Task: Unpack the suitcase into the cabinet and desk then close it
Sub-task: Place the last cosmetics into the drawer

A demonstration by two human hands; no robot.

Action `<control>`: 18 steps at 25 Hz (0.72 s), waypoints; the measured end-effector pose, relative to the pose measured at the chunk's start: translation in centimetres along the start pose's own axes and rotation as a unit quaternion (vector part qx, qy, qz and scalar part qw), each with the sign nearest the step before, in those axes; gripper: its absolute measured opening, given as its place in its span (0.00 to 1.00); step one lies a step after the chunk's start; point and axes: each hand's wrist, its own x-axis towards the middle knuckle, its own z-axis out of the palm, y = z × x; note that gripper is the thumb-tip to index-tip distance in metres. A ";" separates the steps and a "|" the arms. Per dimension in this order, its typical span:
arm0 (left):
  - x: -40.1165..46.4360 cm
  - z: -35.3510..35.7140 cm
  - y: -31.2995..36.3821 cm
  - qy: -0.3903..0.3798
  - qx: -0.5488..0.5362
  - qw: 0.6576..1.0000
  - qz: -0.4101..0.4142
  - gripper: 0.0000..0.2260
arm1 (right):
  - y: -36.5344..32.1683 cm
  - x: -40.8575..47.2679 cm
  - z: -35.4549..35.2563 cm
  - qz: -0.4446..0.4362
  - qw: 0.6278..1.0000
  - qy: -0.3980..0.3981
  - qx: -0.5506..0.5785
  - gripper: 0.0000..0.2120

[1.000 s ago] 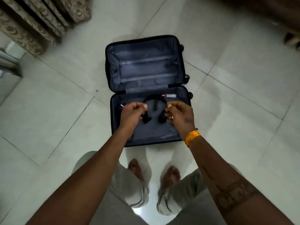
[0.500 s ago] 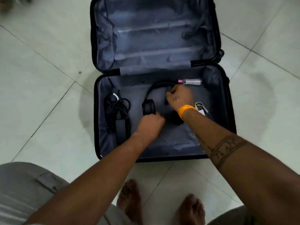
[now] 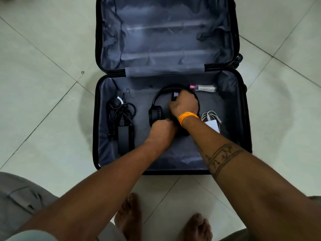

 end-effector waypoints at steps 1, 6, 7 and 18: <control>0.0 0.2 0.2 0.000 0.014 1.000 0.007 0.14 | -0.1 -0.1 -0.1 0.028 0.998 0.000 0.063 0.14; -0.1 0.8 0.1 0.036 -0.146 0.986 -0.066 0.08 | 0.2 -1.0 -2.9 0.120 0.896 -0.024 0.427 0.08; 0.0 0.6 -0.4 0.063 -0.209 0.972 -0.084 0.05 | 0.6 -0.8 -3.7 0.123 0.873 -0.044 0.471 0.04; 2.4 -3.3 -5.5 0.074 -0.903 0.399 -0.136 0.09 | 3.8 0.4 -8.3 0.096 0.843 -0.183 0.497 0.03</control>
